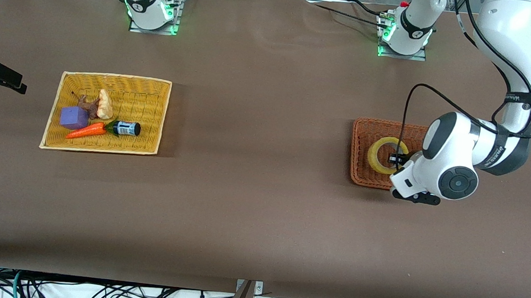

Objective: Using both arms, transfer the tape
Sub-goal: 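Carry the tape over the wicker basket with the left gripper and drop it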

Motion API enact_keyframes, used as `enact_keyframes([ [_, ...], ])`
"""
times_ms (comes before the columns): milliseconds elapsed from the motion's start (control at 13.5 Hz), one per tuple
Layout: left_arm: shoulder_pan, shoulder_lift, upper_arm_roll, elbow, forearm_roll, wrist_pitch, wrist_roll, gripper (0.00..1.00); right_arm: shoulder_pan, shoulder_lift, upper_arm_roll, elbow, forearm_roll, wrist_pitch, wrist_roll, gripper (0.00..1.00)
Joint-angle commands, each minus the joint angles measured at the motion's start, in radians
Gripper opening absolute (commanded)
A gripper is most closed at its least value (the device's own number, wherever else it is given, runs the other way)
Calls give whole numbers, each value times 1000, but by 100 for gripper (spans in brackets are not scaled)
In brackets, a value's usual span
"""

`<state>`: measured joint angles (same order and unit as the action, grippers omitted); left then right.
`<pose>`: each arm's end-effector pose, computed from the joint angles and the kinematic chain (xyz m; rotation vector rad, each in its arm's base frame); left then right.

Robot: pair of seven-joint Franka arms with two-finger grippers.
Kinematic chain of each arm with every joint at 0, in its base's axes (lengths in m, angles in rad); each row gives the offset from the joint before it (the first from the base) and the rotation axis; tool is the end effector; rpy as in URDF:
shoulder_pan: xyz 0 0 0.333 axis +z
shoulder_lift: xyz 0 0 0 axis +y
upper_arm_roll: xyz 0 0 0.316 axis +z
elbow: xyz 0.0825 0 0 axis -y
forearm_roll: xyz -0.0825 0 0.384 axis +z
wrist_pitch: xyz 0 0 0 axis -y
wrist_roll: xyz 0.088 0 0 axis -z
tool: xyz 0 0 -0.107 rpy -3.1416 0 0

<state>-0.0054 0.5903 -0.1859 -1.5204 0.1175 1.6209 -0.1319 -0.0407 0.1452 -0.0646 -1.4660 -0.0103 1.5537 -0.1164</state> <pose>0.6372 -0.0952 0.2919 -2.9725 0.1315 0.7153 0.5929 -0.0610 0.5890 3.1270 0.0182 -0.0923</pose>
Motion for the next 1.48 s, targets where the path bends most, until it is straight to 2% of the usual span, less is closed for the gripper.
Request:
enact_keyframes([
  [0, 70, -29, -18, -150, 33, 111, 57, 0, 1, 13, 8, 35, -11, -21, -2, 100],
  [148, 81, -38, -24, -243, 66, 195, 60, 0, 1, 13, 9, 35, -14, -21, -2, 100],
  [222, 81, -40, -24, -262, 73, 217, 60, 17, 1, 14, 9, 35, -14, -20, -3, 100],
  [296, 79, -34, -24, -264, 79, 223, 60, 42, 1, 14, 9, 35, -16, -20, -3, 100],
  [370, 79, -35, -24, -259, 80, 221, 60, 99, 1, 14, 8, 35, -16, -18, -3, 100],
  [667, 70, -113, -43, -187, 51, 140, 43, 100, 1, 16, 8, 35, -19, -20, -3, 100],
  [963, 70, -309, -75, -152, 45, 122, 55, 100, 1, 16, 8, 35, -17, -20, -3, 100],
  [1111, 71, -378, -79, -78, 42, 84, 55, 100, 1, 16, 8, 35, -17, -20, -3, 100],
  [1259, 88, -389, -72, 68, -27, -32, 54, 100, 1, 16, 8, 35, -19, -20, -3, 100],
  [1333, 108, -402, -61, 94, -86, -68, 52, 100, 1, 16, 8, 35, -17, -20, -3, 100],
  [1407, 119, -420, -57, 92, -96, -82, 51, 100, 1, 16, 8, 35, -17, -20, -3, 100],
])
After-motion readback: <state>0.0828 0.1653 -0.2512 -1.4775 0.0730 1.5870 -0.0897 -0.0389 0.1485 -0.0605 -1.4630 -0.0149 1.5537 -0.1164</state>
